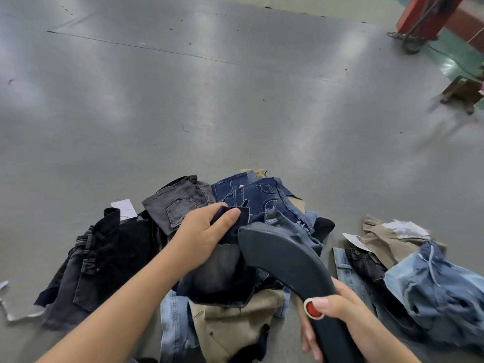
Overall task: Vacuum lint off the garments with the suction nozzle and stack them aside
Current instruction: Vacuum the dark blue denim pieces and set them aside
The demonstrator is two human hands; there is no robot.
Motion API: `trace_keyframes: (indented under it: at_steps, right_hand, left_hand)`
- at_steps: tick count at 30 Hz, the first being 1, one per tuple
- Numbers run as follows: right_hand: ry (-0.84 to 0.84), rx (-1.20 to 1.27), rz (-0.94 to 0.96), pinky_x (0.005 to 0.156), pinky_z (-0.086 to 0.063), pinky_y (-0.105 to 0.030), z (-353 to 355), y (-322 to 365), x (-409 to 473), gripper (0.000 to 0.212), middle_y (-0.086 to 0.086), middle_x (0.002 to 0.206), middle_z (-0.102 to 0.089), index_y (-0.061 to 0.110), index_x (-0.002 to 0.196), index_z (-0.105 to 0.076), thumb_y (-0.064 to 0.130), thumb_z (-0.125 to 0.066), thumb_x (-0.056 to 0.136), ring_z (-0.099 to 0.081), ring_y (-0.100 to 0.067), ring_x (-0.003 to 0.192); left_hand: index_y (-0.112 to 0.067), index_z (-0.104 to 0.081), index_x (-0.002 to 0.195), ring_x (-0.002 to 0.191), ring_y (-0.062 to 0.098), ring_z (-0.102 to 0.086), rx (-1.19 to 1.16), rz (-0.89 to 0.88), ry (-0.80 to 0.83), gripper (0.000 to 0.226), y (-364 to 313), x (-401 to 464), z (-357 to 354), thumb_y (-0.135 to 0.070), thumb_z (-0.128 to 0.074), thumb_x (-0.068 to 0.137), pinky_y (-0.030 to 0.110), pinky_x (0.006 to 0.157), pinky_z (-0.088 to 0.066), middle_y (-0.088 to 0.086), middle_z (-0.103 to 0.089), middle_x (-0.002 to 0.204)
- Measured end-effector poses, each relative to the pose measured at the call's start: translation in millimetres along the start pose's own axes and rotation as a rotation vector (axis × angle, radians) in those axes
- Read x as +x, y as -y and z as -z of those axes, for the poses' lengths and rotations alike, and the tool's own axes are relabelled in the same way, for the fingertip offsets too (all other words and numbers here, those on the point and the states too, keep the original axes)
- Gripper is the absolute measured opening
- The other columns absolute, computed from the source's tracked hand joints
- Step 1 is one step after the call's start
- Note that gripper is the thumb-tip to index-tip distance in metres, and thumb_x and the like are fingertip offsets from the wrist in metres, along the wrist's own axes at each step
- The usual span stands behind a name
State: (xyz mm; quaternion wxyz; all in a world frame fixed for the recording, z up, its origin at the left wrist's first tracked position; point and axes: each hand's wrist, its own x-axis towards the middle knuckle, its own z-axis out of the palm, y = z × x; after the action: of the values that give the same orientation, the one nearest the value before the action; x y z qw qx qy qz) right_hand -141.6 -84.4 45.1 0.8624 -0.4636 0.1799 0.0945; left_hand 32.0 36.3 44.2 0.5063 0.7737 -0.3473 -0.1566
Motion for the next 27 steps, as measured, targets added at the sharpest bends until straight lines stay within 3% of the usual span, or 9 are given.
trace_keyframes:
  at_steps: [1, 2, 6, 9, 13, 17, 21, 24, 27]
  right_hand:
    - [0.046, -0.027, -0.039, 0.048, -0.048, -0.031, 9.9, 30.8, -16.4, 0.048, -0.021, 0.056, -0.055, 0.007, 0.106, -0.066, 0.022, -0.071, 0.060, -0.056, -0.025, 0.041]
    - [0.072, -0.099, 0.088, 0.049, -0.049, -0.031, 20.2, 14.6, -27.7, 0.047, -0.019, 0.057, -0.056, 0.007, 0.104, -0.066, 0.023, -0.071, 0.061, -0.057, -0.024, 0.042]
    - [-0.101, -0.094, 0.171, 0.050, -0.048, -0.034, 29.8, 1.7, -28.8, 0.019, -0.021, 0.052, -0.054, 0.005, 0.077, -0.071, 0.021, -0.072, 0.068, -0.056, -0.025, 0.038]
    - [-0.151, -0.021, 0.217, 0.045, -0.047, -0.029, 38.9, 12.0, -32.6, 0.032, -0.020, 0.043, -0.047, -0.003, 0.052, -0.059, 0.018, -0.062, 0.077, -0.052, -0.025, 0.033]
    - [-0.121, 0.044, 0.335, 0.050, -0.047, -0.027, 45.0, 31.4, -43.2, 0.046, -0.017, 0.044, -0.043, -0.004, 0.057, -0.054, 0.038, -0.072, 0.064, -0.049, -0.024, 0.037]
    - [-0.008, -0.106, 0.100, 0.045, -0.048, -0.031, 39.8, 21.2, -39.5, 0.037, -0.020, 0.045, -0.053, -0.001, 0.059, -0.066, 0.031, -0.081, 0.048, -0.055, -0.025, 0.036]
    - [-0.085, -0.185, 0.089, 0.053, -0.051, -0.025, 21.1, 9.2, -38.9, 0.049, -0.016, 0.073, -0.071, 0.012, 0.097, -0.076, 0.020, -0.069, 0.049, -0.068, -0.025, 0.062]
    - [-0.155, -0.168, 0.121, 0.046, -0.046, -0.031, 19.3, 15.0, -34.3, 0.036, -0.022, 0.053, -0.055, -0.003, 0.072, -0.064, 0.026, -0.069, 0.051, -0.056, -0.029, 0.042]
    - [-0.235, -0.182, 0.172, 0.048, -0.043, -0.035, 23.4, 26.1, -32.5, 0.044, -0.018, 0.044, -0.048, -0.006, 0.055, -0.050, 0.036, -0.064, 0.056, -0.050, -0.028, 0.042]
  left_hand:
    - [0.001, -0.047, 0.067, 0.056, 0.005, -0.037, -0.005, 0.000, -0.004, 0.054, -0.3, 0.8, 0.2, -0.052, -0.044, 0.080, 0.022, 0.055, -0.030, 0.002, -0.044, 0.062]
    - [0.000, -0.047, 0.067, 0.056, 0.004, -0.037, -0.006, -0.002, -0.004, 0.053, -0.5, 1.9, 0.5, -0.051, -0.045, 0.080, 0.021, 0.055, -0.030, 0.001, -0.043, 0.062]
    - [0.005, -0.051, 0.072, 0.059, 0.007, -0.040, 0.007, -0.014, 0.047, 0.060, -1.1, 3.3, -0.9, -0.054, -0.044, 0.080, 0.023, 0.057, -0.031, 0.004, -0.046, 0.064]
    - [0.005, -0.055, 0.075, 0.061, 0.009, -0.045, -0.032, 0.015, 0.031, 0.060, -0.3, 2.6, 3.0, -0.054, -0.045, 0.079, 0.024, 0.059, -0.035, 0.005, -0.052, 0.065]
    - [0.002, -0.059, 0.079, 0.063, 0.007, -0.049, -0.117, 0.041, -0.026, 0.056, 1.2, 1.1, 9.7, -0.052, -0.048, 0.080, 0.018, 0.060, -0.039, 0.003, -0.057, 0.068]
    - [0.006, -0.055, 0.078, 0.064, 0.011, -0.047, -0.083, 0.016, -0.051, 0.058, -0.5, 0.8, 4.8, -0.051, -0.047, 0.081, 0.032, 0.062, -0.040, 0.018, -0.054, 0.067]
    - [0.004, -0.054, 0.076, 0.064, 0.010, -0.046, -0.048, 0.021, -0.035, 0.057, -2.0, 2.5, 2.3, -0.051, -0.045, 0.082, 0.033, 0.064, -0.039, 0.018, -0.054, 0.067]
    - [0.003, -0.053, 0.073, 0.060, 0.008, -0.043, -0.002, 0.009, 0.037, 0.058, -1.8, 0.9, 1.5, -0.054, -0.044, 0.081, 0.027, 0.060, -0.035, 0.006, -0.050, 0.064]
    - [0.005, -0.055, 0.077, 0.063, 0.012, -0.047, 0.002, -0.003, 0.069, 0.060, -0.3, -0.6, 1.7, -0.053, -0.043, 0.081, 0.034, 0.064, -0.038, 0.018, -0.056, 0.068]
